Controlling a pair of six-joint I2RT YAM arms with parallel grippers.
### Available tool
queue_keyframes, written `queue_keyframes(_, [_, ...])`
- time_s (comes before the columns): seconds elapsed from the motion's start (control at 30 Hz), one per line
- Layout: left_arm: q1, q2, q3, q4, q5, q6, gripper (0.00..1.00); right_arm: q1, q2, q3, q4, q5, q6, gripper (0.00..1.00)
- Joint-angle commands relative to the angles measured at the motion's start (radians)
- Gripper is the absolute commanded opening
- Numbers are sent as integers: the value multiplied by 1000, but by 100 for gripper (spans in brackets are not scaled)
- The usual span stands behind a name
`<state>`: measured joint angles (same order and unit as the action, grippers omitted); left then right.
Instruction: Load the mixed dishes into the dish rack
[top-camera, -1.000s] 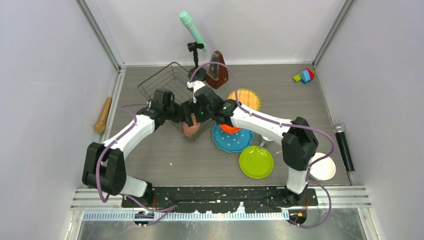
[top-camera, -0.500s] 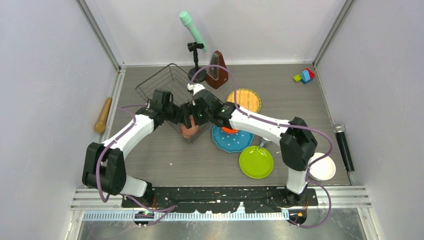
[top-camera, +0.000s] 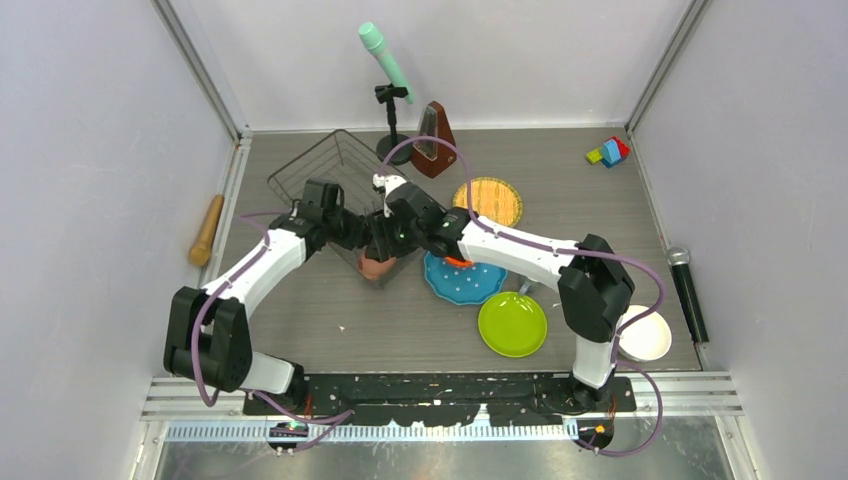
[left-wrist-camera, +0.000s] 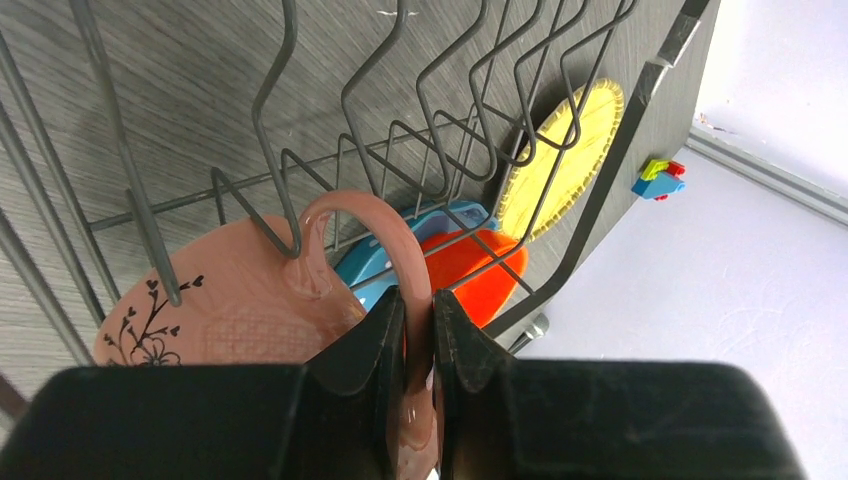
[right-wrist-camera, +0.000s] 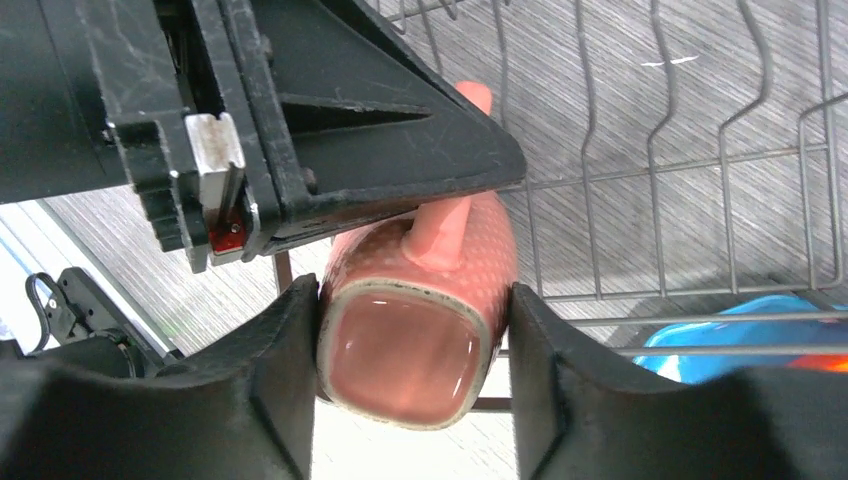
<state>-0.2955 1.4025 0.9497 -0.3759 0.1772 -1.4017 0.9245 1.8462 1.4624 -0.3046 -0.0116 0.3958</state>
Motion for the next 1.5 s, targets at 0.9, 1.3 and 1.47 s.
queue_keyframes(0.9, [235,47,295,-515,40,616,75,7,65,91,-135,-170,-643,2])
queue_keyframes(1.3, [255,84,256,-493,-59,629,54,7,-7,-29,102,-96,-574,0])
queue_keyframes(1.47, [256,138,246,-481,-42,620,51,7,5,-20,35,-139,-675,0])
